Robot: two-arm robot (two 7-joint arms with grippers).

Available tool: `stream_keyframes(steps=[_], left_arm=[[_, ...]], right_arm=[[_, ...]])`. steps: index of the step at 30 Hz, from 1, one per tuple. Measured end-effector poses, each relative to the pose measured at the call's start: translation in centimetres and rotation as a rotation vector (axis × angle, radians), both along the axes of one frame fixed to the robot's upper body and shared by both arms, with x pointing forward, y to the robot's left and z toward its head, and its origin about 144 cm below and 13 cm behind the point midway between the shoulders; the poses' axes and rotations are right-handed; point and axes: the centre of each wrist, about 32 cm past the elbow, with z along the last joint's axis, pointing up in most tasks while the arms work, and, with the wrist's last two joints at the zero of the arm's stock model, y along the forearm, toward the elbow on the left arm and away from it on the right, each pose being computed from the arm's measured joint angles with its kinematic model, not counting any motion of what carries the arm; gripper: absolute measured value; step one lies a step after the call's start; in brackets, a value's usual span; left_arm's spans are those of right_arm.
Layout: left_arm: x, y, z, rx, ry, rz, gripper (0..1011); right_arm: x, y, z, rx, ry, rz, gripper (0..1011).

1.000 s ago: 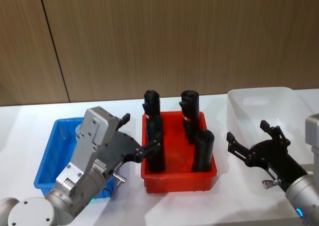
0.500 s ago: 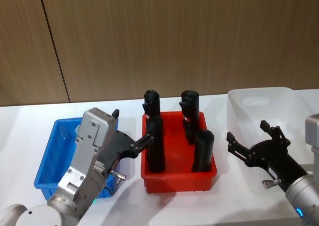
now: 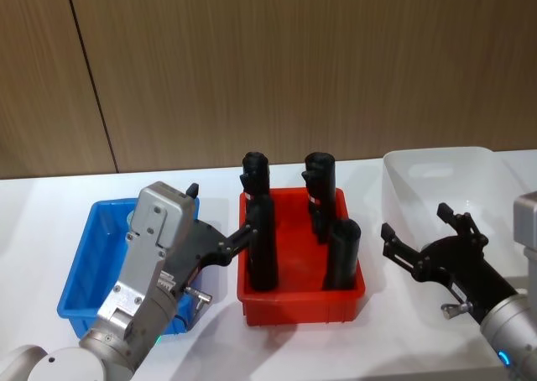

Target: Pick the cotton swabs from the blue box and place them into the white box.

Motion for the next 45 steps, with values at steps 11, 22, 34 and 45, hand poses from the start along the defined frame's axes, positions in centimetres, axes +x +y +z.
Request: stream_keyframes(steps=[11, 22, 34, 45], left_arm=[[0.0, 0.0, 0.0, 0.0, -0.001, 0.001, 1004], [0.0, 0.0, 0.0, 0.0, 0.0, 0.001, 1004], [0.0, 0.0, 0.0, 0.001, 0.001, 0.001, 1004], [0.0, 0.0, 0.0, 0.0, 0.001, 0.001, 1004]], right_arm=[[0.3, -0.1, -0.1, -0.005, 0.035, 0.039, 1001], [1.3, -0.3, -0.4, -0.014, 0.09, 0.119, 1001], [3.4, 0.2, -1.1, -0.006, 0.128, 0.171, 1001], [5.4, 0.7, -1.8, 0.004, 0.15, 0.175, 1001]])
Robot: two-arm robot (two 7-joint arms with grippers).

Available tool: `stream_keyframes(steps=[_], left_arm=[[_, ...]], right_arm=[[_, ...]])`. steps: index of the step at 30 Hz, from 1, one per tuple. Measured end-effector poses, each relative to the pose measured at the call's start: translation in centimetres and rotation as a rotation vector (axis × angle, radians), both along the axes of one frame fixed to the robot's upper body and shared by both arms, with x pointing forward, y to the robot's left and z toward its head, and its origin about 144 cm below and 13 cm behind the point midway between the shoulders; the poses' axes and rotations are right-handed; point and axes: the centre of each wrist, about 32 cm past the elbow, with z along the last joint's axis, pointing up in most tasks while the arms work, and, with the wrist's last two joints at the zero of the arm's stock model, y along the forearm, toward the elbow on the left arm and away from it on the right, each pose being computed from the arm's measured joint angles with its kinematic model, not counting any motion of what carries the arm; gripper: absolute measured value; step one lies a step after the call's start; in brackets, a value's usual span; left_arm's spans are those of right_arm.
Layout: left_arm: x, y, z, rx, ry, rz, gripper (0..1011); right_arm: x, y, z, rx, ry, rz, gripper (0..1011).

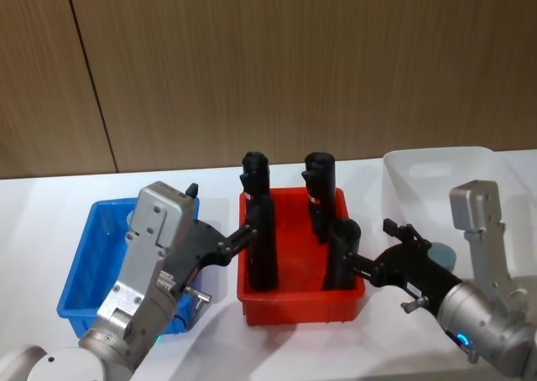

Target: Pick the cotton swabs from the blue box and place them into the white box.

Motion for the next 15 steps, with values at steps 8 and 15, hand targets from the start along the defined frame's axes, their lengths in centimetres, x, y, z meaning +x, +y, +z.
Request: stream_keyframes(steps=[8, 15], left_arm=[[0.0, 0.0, 0.0, 0.0, 0.0, 0.0, 1004], [0.0, 0.0, 0.0, 0.0, 0.0, 0.0, 1004]], right_arm=[[1.1, 0.4, -0.4, 0.002, 0.017, 0.015, 1001], [2.0, 1.0, -0.7, 0.001, 0.035, 0.034, 1001]])
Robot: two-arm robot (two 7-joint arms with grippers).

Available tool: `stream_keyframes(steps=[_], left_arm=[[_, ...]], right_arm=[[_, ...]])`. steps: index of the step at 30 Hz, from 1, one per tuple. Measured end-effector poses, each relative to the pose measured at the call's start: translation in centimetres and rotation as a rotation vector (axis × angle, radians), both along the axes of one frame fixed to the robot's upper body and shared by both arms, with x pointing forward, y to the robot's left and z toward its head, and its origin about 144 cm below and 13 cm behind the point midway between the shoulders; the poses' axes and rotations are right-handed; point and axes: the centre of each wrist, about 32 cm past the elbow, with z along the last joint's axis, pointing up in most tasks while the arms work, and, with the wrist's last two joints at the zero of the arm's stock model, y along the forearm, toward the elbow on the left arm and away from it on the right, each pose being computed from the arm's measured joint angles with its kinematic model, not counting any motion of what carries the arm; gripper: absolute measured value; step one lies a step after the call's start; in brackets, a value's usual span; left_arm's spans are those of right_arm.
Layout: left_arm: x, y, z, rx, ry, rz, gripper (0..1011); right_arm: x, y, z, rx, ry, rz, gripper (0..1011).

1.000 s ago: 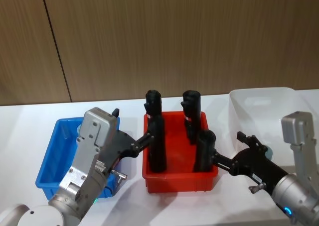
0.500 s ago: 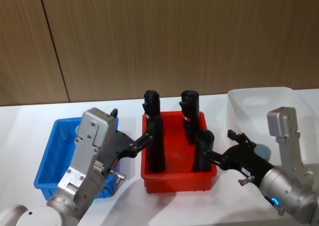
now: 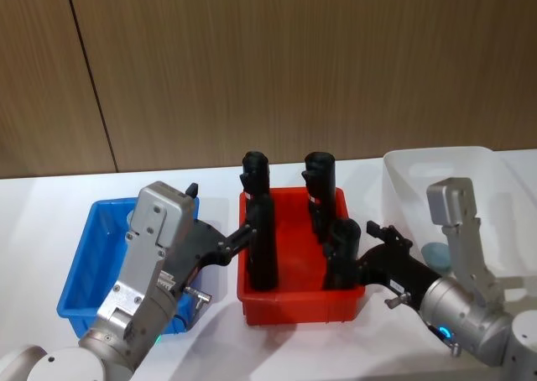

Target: Pick the cotton swabs from the blue box and place them into the white box.

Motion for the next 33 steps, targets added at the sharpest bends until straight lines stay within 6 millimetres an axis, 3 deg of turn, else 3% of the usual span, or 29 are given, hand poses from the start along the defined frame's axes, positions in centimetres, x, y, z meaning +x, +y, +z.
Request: stream_keyframes(steps=[6, 11, 19, 20, 25, 33], left_arm=[[0.0, 0.0, 0.0, 0.0, 0.0, 0.0, 1004], [0.0, 0.0, 0.0, 0.0, 0.0, 0.0, 1004], [0.0, 0.0, 0.0, 0.0, 0.0, 0.0, 1004], [0.0, 0.0, 0.0, 0.0, 0.0, 0.0, 1004], [0.0, 0.0, 0.0, 0.0, 0.0, 0.0, 1004], [0.0, 0.0, 0.0, 0.0, 0.0, 0.0, 1004]], right_arm=[[0.6, 0.4, -0.2, -0.002, 0.016, 0.015, 1002], [1.0, 0.7, -0.4, -0.002, 0.024, 0.024, 907], [1.5, 1.0, -0.5, -0.001, 0.034, 0.034, 677], [1.6, 1.0, -0.5, 0.0, 0.035, 0.035, 609], [1.6, 1.1, -0.4, 0.005, 0.038, 0.04, 499], [1.5, 1.3, 0.3, 0.016, 0.023, 0.047, 445]])
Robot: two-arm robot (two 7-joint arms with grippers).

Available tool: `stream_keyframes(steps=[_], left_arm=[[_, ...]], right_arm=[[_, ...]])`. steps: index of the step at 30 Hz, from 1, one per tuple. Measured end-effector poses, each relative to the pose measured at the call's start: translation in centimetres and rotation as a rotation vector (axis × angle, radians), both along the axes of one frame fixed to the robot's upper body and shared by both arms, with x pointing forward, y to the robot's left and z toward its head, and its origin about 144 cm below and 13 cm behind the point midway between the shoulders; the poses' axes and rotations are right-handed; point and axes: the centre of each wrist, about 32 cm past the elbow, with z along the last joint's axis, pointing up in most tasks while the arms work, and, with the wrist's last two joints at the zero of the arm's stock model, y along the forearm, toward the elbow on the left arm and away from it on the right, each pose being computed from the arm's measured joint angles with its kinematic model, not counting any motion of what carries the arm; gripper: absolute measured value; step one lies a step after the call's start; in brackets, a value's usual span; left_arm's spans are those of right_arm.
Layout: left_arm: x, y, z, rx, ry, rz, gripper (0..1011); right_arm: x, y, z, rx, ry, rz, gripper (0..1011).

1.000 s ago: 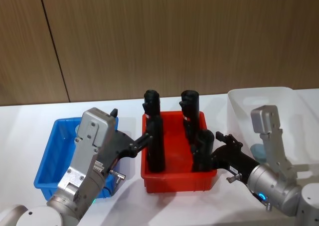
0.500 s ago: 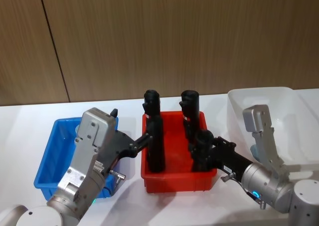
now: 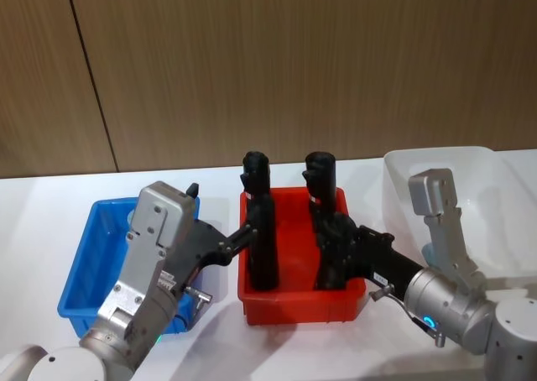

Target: Pick the cotton swabs from the blue box and place them into the white box.

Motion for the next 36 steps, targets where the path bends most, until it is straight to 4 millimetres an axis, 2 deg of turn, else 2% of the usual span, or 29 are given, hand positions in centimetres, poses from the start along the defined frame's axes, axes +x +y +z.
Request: stream_keyframes(steps=[7, 20, 29, 36], left_arm=[[0.0, 0.0, 0.0, 0.0, 0.0, 0.0, 1004], [0.0, 0.0, 0.0, 0.0, 0.0, 0.0, 1004], [0.0, 0.0, 0.0, 0.0, 0.0, 0.0, 1004], [0.0, 0.0, 0.0, 0.0, 0.0, 0.0, 1004]], right_arm=[[-0.3, 0.1, 1.3, 0.012, -0.04, 0.001, 407], [-0.5, -0.8, 5.4, 0.014, -0.185, -0.049, 358], [0.2, -2.9, 8.2, -0.01, -0.271, -0.151, 358], [1.2, -4.8, 9.1, -0.042, -0.298, -0.237, 358]])
